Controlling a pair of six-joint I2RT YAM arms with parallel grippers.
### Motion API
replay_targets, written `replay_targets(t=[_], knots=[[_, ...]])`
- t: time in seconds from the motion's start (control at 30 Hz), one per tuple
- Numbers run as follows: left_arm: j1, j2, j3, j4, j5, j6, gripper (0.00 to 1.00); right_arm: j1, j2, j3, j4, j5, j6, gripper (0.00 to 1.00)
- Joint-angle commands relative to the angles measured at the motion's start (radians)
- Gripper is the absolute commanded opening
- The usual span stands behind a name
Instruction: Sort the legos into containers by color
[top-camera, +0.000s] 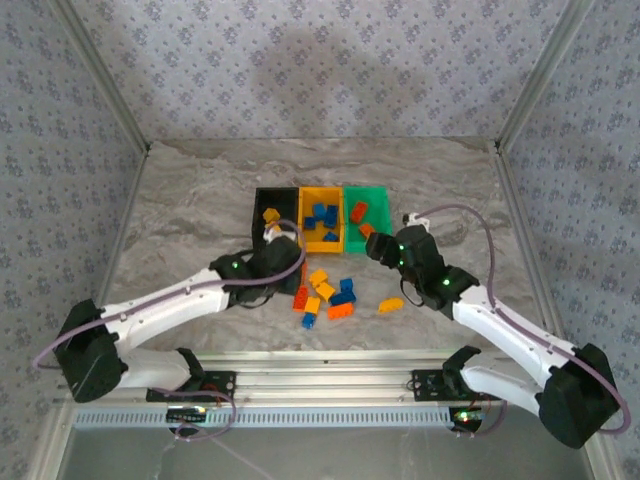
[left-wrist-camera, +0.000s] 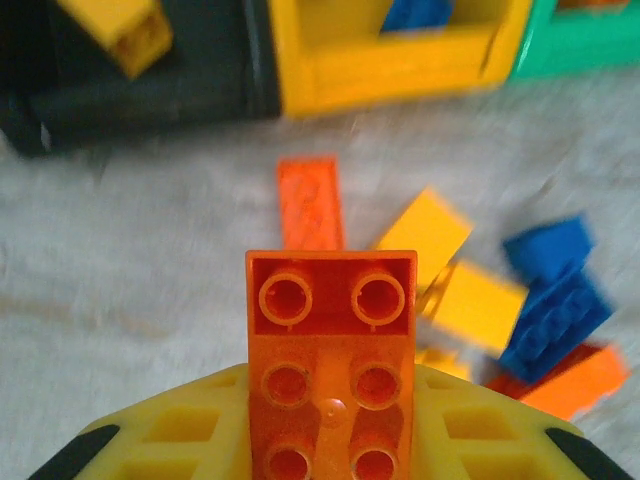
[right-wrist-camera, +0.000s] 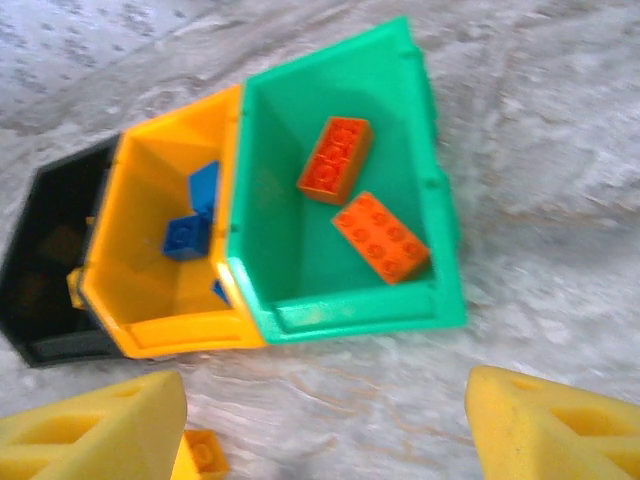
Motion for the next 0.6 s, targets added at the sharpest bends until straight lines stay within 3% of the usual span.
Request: replay_targets(t=[0.0,0.3,0.57], knots=[[0.034,0.144,0.169,0.068,0.039,0.115,0.28,-0.020,-0.044,-0.045,-0.071,0.038,0.053,0.76],[0.059,0.634,0.725,0.023,0.132,0.216,0.27,-0.042,-0.134,-0.115,-0.151,0.029,0.081,0.76],[0.065,0.934,1.092,-0.093,0.166,0.225,0.27,-0.047,-0.207,-0.136,-0.220,0.019,0.091,0.76]])
